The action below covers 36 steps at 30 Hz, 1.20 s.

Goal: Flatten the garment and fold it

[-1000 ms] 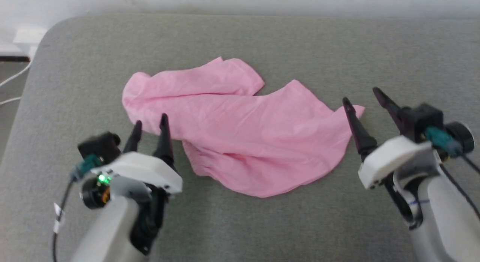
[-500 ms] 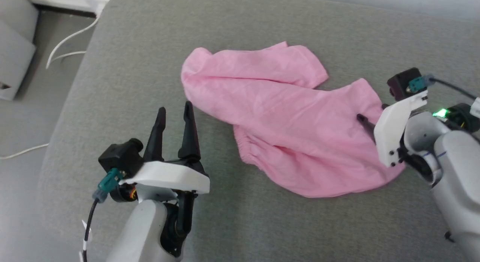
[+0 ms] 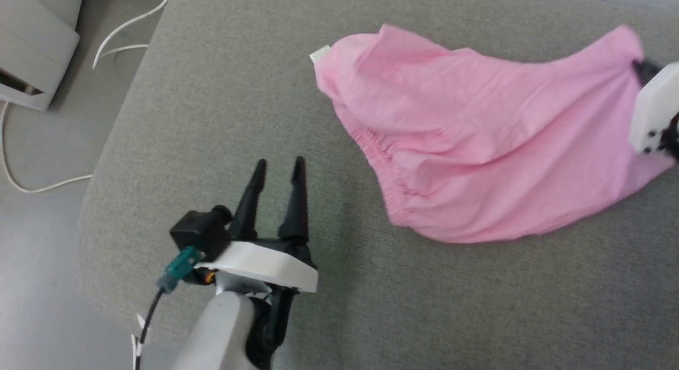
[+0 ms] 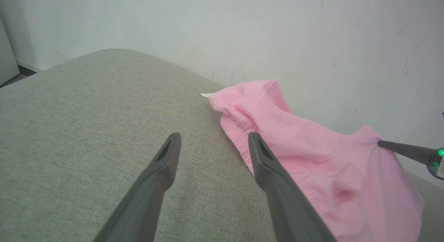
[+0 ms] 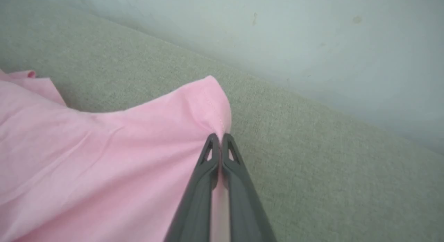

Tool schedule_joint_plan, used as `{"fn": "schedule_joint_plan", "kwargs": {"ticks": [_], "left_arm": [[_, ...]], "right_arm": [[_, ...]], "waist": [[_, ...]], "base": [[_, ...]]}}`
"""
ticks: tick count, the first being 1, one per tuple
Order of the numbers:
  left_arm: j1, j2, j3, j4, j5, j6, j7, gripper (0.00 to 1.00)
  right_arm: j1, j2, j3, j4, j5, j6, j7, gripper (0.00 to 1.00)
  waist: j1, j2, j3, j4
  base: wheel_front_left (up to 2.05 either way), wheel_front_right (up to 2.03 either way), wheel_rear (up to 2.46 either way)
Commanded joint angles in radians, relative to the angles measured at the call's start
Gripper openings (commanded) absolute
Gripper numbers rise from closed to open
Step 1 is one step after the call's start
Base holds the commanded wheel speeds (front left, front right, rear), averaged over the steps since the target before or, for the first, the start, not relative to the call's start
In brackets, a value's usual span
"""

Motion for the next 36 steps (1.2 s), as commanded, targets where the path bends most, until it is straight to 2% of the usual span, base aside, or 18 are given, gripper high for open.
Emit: {"fn": "schedule_joint_plan", "kwargs": {"ticks": [1,4,5,6,7,13,17,20,24,29,34,35,36], "left_arm": [[-0.015,-0.005,-0.007,0.004,0.010,-0.007,-0.005,1.00],[-0.036,-0.006,-0.046,0.020,0.021,-0.032,-0.005,1.00],[-0.041,-0.006,-0.062,0.027,0.019,-0.043,-0.005,1.00],[-0.045,-0.006,-0.079,0.034,0.021,-0.052,-0.004,1.00],[-0.050,-0.006,-0.097,0.040,0.024,-0.060,-0.001,1.00],[-0.068,-0.005,-0.195,0.073,0.038,-0.115,0.053,1.00],[-0.062,0.011,-0.255,0.112,0.048,-0.129,0.154,1.00],[-0.055,0.021,-0.269,0.137,0.044,-0.117,0.222,1.00],[-0.048,0.030,-0.261,0.156,0.035,-0.090,0.261,1.00],[-0.049,0.033,-0.245,0.174,0.016,-0.069,0.285,1.00],[-0.054,0.037,-0.246,0.194,0.005,-0.063,0.315,0.98],[-0.055,0.037,-0.245,0.193,0.004,-0.062,0.312,0.51],[-0.056,0.037,-0.244,0.193,0.003,-0.062,0.309,0.39]], "right_arm": [[-0.020,0.005,-0.006,0.005,-0.010,-0.002,-0.011,0.00],[-0.072,0.024,-0.048,0.040,-0.054,-0.002,-0.078,0.00],[-0.082,0.033,-0.057,0.051,-0.062,-0.002,-0.099,0.13],[-0.088,0.043,-0.062,0.062,-0.066,-0.002,-0.115,0.96],[-0.090,0.052,-0.064,0.071,-0.067,-0.002,-0.130,1.00],[-0.026,0.091,-0.039,0.054,-0.035,-0.002,-0.226,1.00],[0.066,0.109,-0.027,-0.021,0.021,-0.002,-0.291,1.00],[0.152,0.124,-0.031,-0.111,0.057,-0.002,-0.325,1.00],[0.281,0.152,-0.063,-0.256,0.060,-0.002,-0.349,1.00],[0.438,0.228,-0.119,-0.419,0.030,-0.002,-0.348,1.00],[0.548,0.300,-0.160,-0.513,0.001,-0.002,-0.322,1.00],[0.560,0.308,-0.163,-0.524,-0.001,-0.002,-0.319,1.00],[0.569,0.312,-0.164,-0.531,-0.006,-0.002,-0.316,1.00]], "waist": [[-0.0001,-0.0001,0.012,0.010],[-0.0001,-0.0001,0.025,0.015],[-0.0001,-0.0001,0.025,0.015],[-0.0001,-0.0001,0.025,0.014],[-0.0001,-0.0001,0.022,0.011],[-0.0001,-0.0001,-0.024,-0.030],[-0.0001,-0.0001,-0.068,-0.075],[-0.0001,-0.0001,-0.095,-0.112],[-0.0001,-0.0001,-0.118,-0.162],[-0.0001,-0.0001,-0.126,-0.213],[-0.0001,-0.0001,-0.126,-0.235],[-0.0001,-0.0001,-0.125,-0.237],[-0.0001,-0.0001,-0.125,-0.237]], "base": [[0.00,0.00,0.00],[0.00,0.00,0.00],[0.00,0.00,0.00],[0.00,0.00,0.00],[0.00,0.00,0.00],[0.00,0.00,0.00],[0.00,0.00,0.00],[0.00,0.00,0.00],[0.00,0.00,0.00],[0.00,0.00,0.00],[0.00,0.00,0.00],[0.00,0.00,0.00],[0.00,0.00,0.00]]}}
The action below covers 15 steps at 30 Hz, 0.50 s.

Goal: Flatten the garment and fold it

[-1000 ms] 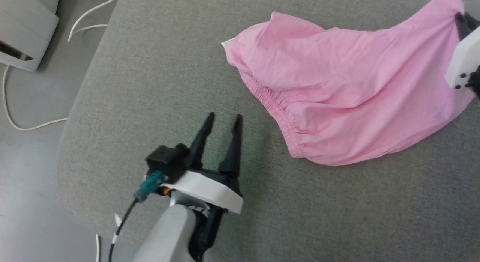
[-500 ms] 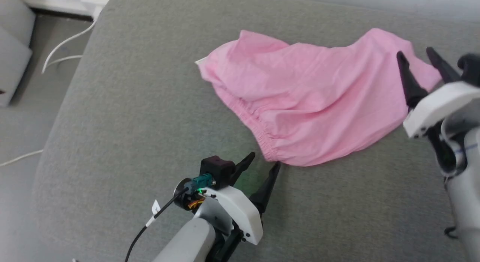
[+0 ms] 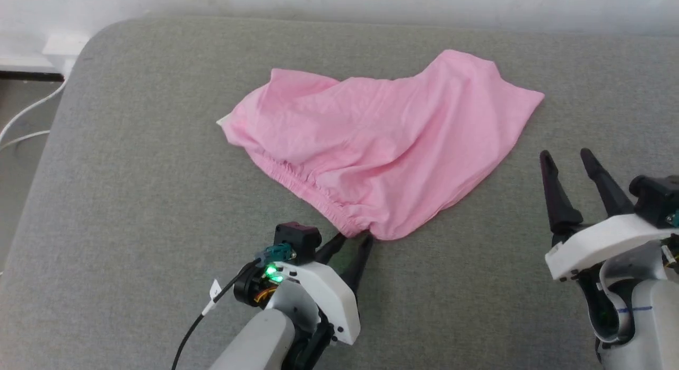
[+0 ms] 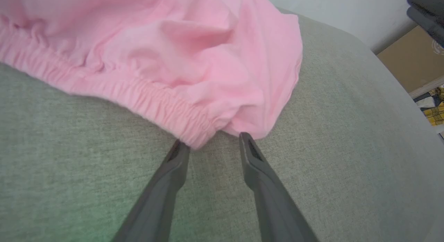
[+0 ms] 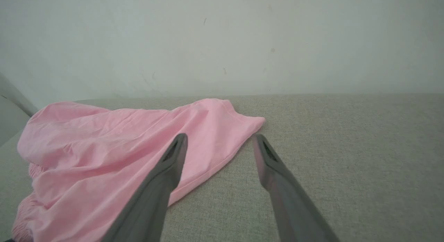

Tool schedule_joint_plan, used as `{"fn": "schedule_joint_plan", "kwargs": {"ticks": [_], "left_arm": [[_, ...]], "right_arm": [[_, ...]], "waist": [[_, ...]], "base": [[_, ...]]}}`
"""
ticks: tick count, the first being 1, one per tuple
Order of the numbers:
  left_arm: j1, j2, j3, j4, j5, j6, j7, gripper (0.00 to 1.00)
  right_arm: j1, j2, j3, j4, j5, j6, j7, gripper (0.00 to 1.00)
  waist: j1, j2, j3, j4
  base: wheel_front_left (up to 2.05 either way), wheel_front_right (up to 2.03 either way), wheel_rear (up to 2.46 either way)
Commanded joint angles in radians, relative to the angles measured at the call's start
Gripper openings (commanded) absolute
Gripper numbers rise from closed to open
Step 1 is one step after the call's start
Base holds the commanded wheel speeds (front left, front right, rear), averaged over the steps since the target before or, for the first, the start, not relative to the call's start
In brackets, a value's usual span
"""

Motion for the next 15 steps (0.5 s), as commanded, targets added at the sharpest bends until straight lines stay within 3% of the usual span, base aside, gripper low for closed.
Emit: {"fn": "schedule_joint_plan", "kwargs": {"ticks": [1,2,9,15], "left_arm": [[-0.001,0.004,0.002,0.001,-0.006,0.006,-0.008,0.09],[-0.001,0.004,0.001,0.001,-0.007,0.005,-0.013,0.00],[0.007,0.005,0.008,-0.004,-0.012,0.012,-0.045,0.00],[0.031,0.030,0.028,-0.032,-0.021,0.036,-0.044,0.00]], "right_arm": [[0.008,0.005,-0.002,-0.009,-0.011,-0.001,0.003,1.00],[0.014,0.007,-0.005,-0.012,-0.014,-0.001,0.007,1.00],[-0.004,-0.003,-0.022,0.000,-0.043,-0.001,0.054,1.00],[-0.107,-0.053,-0.048,0.122,-0.082,-0.001,0.124,1.00]], "waist": [[0.0002,-0.0001,-0.005,-0.004],[0.0002,-0.0001,-0.006,0.000],[0.0002,-0.0001,-0.012,0.042],[0.0002,-0.0001,-0.004,0.090]], "base": [[0.00,0.00,0.00],[0.00,0.00,0.00],[0.00,0.00,0.00],[0.00,0.00,0.00]]}}
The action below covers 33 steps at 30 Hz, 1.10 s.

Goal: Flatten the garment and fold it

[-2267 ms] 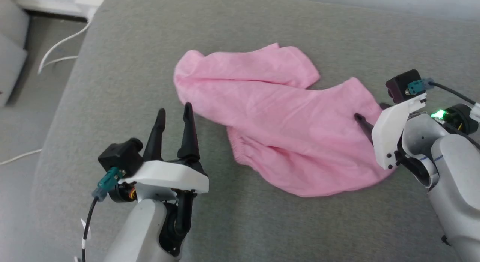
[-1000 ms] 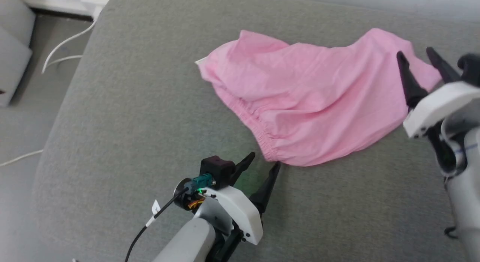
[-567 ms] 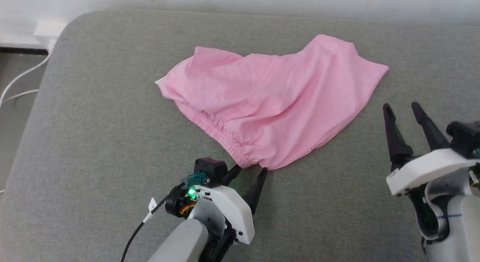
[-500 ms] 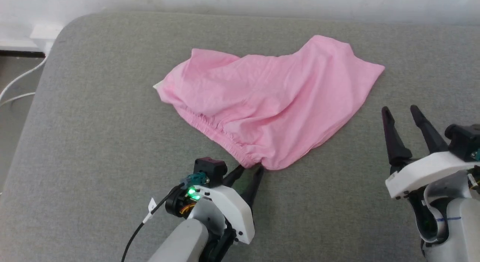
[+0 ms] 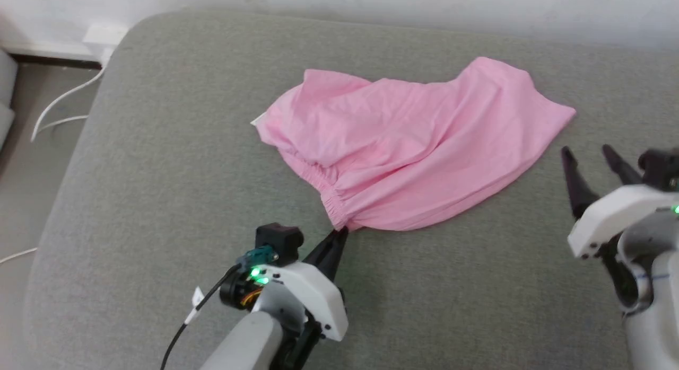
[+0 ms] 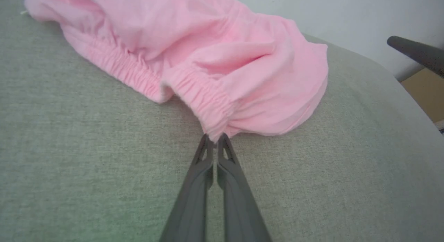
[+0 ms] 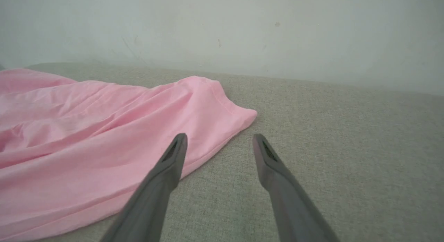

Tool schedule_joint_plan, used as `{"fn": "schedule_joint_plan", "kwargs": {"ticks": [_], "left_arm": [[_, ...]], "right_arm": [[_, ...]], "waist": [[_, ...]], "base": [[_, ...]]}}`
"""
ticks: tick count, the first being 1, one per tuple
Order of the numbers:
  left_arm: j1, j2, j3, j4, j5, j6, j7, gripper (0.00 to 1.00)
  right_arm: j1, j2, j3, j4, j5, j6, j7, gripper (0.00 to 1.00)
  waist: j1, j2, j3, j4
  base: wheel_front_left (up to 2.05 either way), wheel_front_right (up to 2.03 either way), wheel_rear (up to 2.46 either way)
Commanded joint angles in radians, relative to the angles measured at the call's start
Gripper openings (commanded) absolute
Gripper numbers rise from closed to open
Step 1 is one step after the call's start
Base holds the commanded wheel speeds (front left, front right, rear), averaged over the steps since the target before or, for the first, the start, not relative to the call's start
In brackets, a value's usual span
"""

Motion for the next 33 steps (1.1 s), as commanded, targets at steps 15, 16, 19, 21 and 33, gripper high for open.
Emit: {"fn": "schedule_joint_plan", "kwargs": {"ticks": [15,16,19,21,33], "left_arm": [[0.019,0.007,-0.003,-0.044,-0.012,0.020,-0.007,0.00],[0.018,0.005,-0.007,-0.041,-0.012,0.019,-0.008,0.00],[0.015,0.002,-0.010,-0.036,-0.013,0.019,-0.011,0.00],[0.013,0.002,-0.010,-0.034,-0.014,0.020,-0.013,0.00],[0.023,0.014,0.011,-0.080,-0.055,0.003,-0.026,0.00]], "right_arm": [[-0.342,-0.035,-0.136,0.430,-0.158,-0.001,0.286,1.00],[-0.350,-0.038,-0.133,0.444,-0.169,-0.001,0.304,1.00],[-0.369,-0.043,-0.119,0.472,-0.180,-0.001,0.360,0.69],[-0.380,-0.045,-0.106,0.477,-0.178,-0.001,0.383,0.32],[-0.260,-0.048,-0.057,0.291,-0.022,-0.001,0.348,0.00]], "waist": [[0.0000,0.0000,0.080,0.114],[0.0000,0.0000,0.081,0.115],[0.0000,0.0000,0.084,0.115],[0.0000,0.0000,0.085,0.111],[0.0000,0.0000,0.013,0.058]], "base": [[0.00,0.00,0.00],[0.00,0.00,0.00],[0.00,0.00,0.00],[0.00,0.00,0.00],[0.00,0.00,0.00]]}}
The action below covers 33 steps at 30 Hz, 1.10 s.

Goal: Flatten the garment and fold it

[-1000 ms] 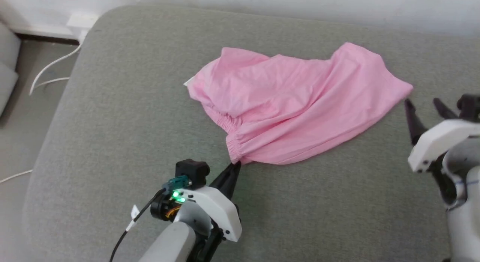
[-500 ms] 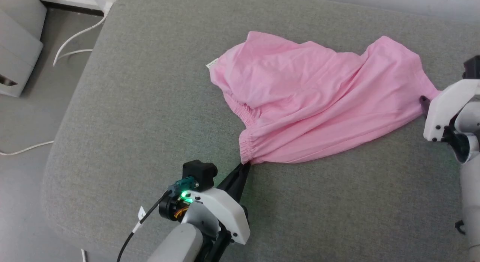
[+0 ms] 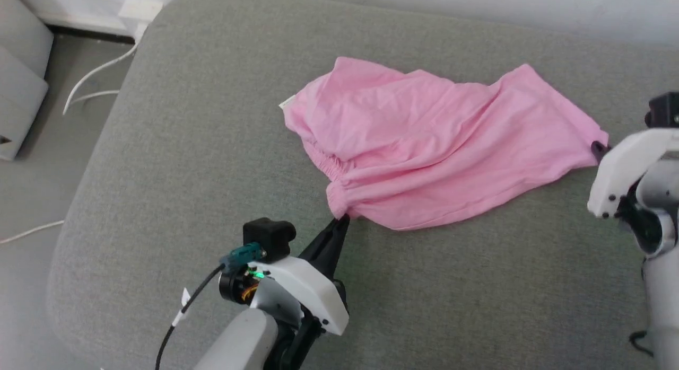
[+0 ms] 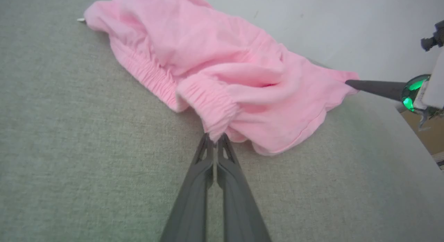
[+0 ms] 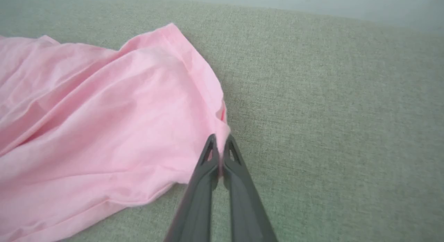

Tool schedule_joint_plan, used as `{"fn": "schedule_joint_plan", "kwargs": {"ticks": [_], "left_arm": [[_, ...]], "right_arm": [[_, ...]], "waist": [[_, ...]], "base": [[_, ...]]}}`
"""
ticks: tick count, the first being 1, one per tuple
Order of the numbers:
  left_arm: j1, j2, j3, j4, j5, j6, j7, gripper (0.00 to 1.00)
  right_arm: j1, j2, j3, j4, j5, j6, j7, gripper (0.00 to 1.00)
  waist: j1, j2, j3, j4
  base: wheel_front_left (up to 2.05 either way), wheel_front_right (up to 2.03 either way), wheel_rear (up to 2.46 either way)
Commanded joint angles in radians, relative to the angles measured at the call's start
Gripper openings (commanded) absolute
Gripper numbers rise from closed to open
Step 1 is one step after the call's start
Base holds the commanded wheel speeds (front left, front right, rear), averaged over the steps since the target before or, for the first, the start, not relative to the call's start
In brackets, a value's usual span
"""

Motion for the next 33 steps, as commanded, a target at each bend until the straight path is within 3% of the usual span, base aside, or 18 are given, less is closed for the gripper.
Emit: {"fn": "schedule_joint_plan", "kwargs": {"ticks": [1,8,12,15,19,23,29,33], "left_arm": [[0.007,0.004,0.004,-0.013,-0.009,-0.009,-0.005,0.00],[-0.022,0.123,0.010,-0.243,-0.040,-0.056,0.145,0.00],[-0.105,0.168,0.065,-0.365,-0.146,-0.075,0.282,0.00],[-0.209,0.200,0.120,-0.395,-0.185,-0.050,0.373,0.00],[-0.392,0.198,0.201,-0.381,-0.228,0.019,0.461,0.00],[-0.610,0.196,0.256,-0.309,-0.205,0.078,0.493,0.00],[-0.888,0.184,0.324,-0.162,-0.142,0.134,0.424,0.00],[-1.024,0.166,0.367,-0.081,-0.117,0.144,0.321,0.00]], "right_arm": [[0.023,0.002,0.000,-0.016,0.011,-0.001,-0.005,0.00],[0.185,-0.027,0.013,-0.398,0.098,-0.001,0.121,0.00],[0.164,-0.062,0.027,-0.571,0.114,-0.001,0.217,0.00],[0.089,-0.086,0.051,-0.635,0.112,-0.001,0.267,0.00],[-0.079,-0.122,0.100,-0.637,0.099,-0.001,0.312,0.00],[-0.297,-0.147,0.153,-0.564,0.072,-0.001,0.320,0.00],[-0.617,-0.124,0.210,-0.409,0.000,-0.001,0.237,0.00],[-0.769,-0.100,0.211,-0.329,-0.069,-0.001,0.137,0.00]], "waist": [[-0.0001,-0.0001,-0.032,-0.025],[-0.0001,-0.0001,-0.075,-0.099],[-0.0001,-0.0001,-0.062,-0.136],[-0.0001,-0.0001,-0.026,-0.167],[-0.0001,-0.0001,0.056,-0.206],[-0.0001,-0.0001,0.154,-0.242],[-0.0001,-0.0001,0.258,-0.287],[-0.0001,-0.0001,0.289,-0.304]], "base": [[0.00,0.00,0.00],[0.00,0.00,0.00],[0.00,0.00,0.00],[0.00,0.00,0.00],[0.00,0.00,0.00],[0.00,0.00,0.00],[0.00,0.00,0.00],[0.00,0.00,0.00]]}}
